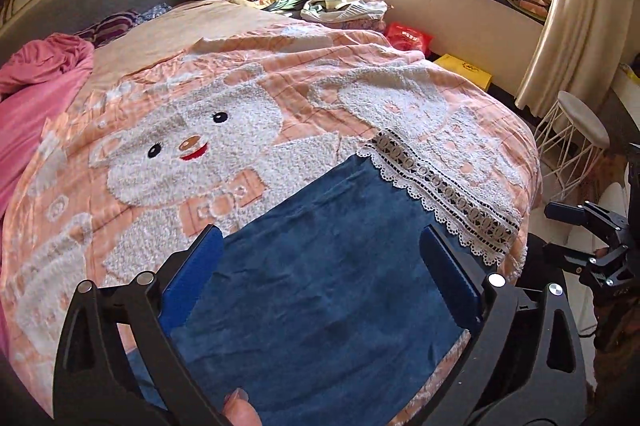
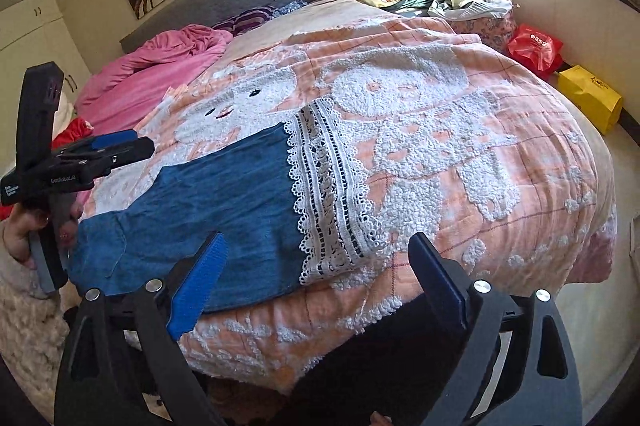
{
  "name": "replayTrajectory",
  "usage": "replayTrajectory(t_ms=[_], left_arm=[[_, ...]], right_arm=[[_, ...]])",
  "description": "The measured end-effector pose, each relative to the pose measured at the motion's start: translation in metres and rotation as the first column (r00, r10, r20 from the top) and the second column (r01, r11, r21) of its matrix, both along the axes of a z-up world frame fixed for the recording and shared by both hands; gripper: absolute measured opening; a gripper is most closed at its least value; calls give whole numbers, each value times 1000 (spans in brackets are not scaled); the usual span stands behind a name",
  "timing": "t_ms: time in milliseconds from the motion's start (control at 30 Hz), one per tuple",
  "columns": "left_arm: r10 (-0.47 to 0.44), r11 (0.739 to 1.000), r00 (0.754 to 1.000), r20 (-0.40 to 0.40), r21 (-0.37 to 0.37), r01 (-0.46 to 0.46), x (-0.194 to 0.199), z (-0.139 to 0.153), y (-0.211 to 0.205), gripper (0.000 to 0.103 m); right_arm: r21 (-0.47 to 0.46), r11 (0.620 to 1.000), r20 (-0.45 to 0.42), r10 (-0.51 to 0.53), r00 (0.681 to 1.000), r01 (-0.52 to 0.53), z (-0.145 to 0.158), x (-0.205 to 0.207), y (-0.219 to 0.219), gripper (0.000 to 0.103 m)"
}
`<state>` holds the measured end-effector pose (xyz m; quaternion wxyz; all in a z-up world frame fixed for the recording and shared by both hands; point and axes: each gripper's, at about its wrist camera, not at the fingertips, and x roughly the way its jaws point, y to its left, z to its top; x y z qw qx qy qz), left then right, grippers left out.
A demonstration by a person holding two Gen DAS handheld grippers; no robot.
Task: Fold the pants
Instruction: 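Move both open tools toward the lace-trimmed hem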
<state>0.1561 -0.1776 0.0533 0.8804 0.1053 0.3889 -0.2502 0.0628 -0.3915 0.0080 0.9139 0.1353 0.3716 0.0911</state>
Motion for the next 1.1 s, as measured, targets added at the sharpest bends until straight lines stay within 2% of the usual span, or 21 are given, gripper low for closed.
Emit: replayTrajectory(t_ms=[267,533,833,900,1000,1067,1100], left_arm=[[-73,997,996,-47,9,73,35,-10,-35,93],[-124,991,986,-110,38,129,75,-35,-62,93],[-173,983,964,-202,24,181,113,-64,-87,92],[-191,980,953,-233,12,200,121,-69,-93,89],[-225,973,937,-269,-14,229,130,-77,-100,78],[-228,972,928,-294,-13,234,136,-86,-103,62],[-236,970,921,-310,-25,240,138,-89,-104,58]], right_arm=[[16,1000,-19,19,1000,-18,-8,16,-7,91],[50,999,-49,22,999,-19,-22,33,-14,91],[69,996,-93,56,994,-50,-39,49,-6,91],[70,996,-96,61,994,-54,-41,51,-5,91],[81,995,-114,65,991,-56,-47,56,-6,91],[91,994,-121,72,990,-61,-52,60,-6,87],[82,995,-127,71,989,-61,-54,62,-5,83]])
